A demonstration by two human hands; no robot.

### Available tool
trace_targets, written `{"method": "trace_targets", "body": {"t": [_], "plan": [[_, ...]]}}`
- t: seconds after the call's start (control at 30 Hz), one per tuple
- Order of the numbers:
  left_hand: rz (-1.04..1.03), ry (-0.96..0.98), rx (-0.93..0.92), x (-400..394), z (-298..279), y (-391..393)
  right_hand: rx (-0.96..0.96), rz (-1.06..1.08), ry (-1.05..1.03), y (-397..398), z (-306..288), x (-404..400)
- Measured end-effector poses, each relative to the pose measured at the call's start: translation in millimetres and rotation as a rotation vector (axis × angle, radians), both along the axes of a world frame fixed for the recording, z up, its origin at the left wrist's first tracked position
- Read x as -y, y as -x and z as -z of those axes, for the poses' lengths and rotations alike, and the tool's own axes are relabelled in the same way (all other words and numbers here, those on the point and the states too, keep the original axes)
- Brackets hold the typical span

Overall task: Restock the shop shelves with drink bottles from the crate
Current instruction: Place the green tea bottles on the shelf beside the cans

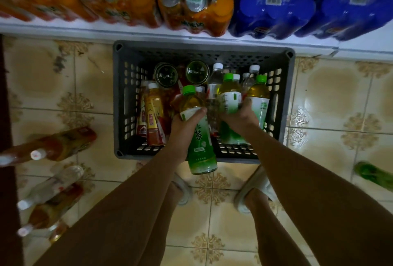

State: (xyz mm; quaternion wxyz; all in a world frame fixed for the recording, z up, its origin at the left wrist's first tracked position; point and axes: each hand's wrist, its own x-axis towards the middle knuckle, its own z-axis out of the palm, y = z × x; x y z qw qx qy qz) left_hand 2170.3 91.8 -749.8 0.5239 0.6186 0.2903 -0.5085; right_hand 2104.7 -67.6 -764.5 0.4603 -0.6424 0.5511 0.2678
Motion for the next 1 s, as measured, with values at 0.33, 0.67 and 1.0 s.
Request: {"method": "trace_targets", "body": {"t": [0.33,0.67,1.0], "plan": [[0.024,0.171,-0.167,32.4,-154.5,27.0,0.200,0.228,-0.431,51.7,-168.6,20.1],[0.047,0.280,-0.121,52.5,-395.3,74.9,0.391,0.356,-0.442,125.9,-421.7,25.8],[0.119,0.421,0.084,72.6,-538.0,122.9,0.586,0.202,-0.208,178.9,-579.7,57.8]]}}
